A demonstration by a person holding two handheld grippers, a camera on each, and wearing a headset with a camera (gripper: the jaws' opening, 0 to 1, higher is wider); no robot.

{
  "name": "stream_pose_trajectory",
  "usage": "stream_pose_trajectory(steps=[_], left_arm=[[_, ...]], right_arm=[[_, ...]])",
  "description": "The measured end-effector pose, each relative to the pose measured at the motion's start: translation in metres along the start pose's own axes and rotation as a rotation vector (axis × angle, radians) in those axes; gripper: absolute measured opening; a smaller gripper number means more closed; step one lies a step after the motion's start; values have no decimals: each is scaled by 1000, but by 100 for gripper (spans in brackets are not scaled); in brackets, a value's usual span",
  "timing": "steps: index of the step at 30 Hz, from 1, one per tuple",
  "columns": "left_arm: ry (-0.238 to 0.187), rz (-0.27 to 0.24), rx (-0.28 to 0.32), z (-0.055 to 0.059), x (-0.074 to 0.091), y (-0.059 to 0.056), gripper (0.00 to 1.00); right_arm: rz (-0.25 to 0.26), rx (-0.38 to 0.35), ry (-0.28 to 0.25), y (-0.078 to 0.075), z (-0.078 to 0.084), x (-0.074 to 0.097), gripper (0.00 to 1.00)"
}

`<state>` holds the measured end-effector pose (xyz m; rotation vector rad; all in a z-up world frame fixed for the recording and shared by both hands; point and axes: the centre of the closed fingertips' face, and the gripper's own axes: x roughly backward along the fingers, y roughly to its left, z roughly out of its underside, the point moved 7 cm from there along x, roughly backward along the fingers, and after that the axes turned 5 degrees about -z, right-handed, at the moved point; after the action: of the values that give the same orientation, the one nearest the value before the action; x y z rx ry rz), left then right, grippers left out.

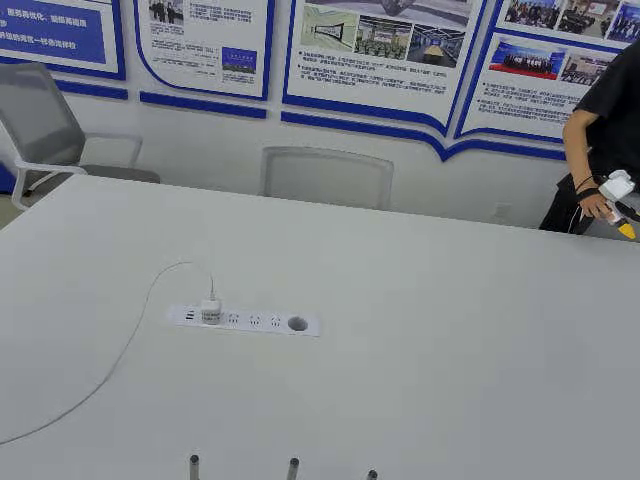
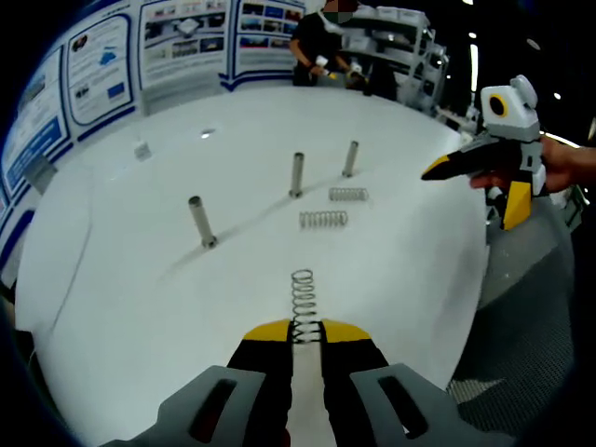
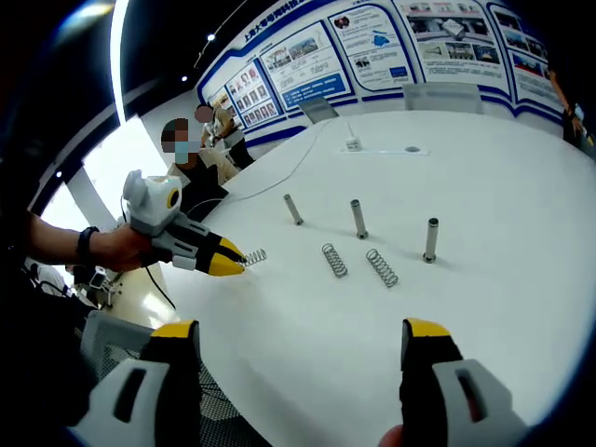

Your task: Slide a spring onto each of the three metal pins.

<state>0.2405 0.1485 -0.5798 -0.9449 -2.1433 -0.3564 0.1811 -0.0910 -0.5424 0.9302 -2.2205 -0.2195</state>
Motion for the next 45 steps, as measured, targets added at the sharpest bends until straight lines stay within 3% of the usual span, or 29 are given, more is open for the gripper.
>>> stream_pose_trajectory(steps=[13,34,45], left_arm=[[-36,27,-4,-13,9,-14,10],[-77,98,-81,-39,14,-46,10],[-89,129,-121,-47,14,-60,10]], right_arm=[[-24,4,-7,1,-8,-2,89],[-96,-9,-26,6,-23,-7,79],[-126,-28,-69,6,-33,-10,70]])
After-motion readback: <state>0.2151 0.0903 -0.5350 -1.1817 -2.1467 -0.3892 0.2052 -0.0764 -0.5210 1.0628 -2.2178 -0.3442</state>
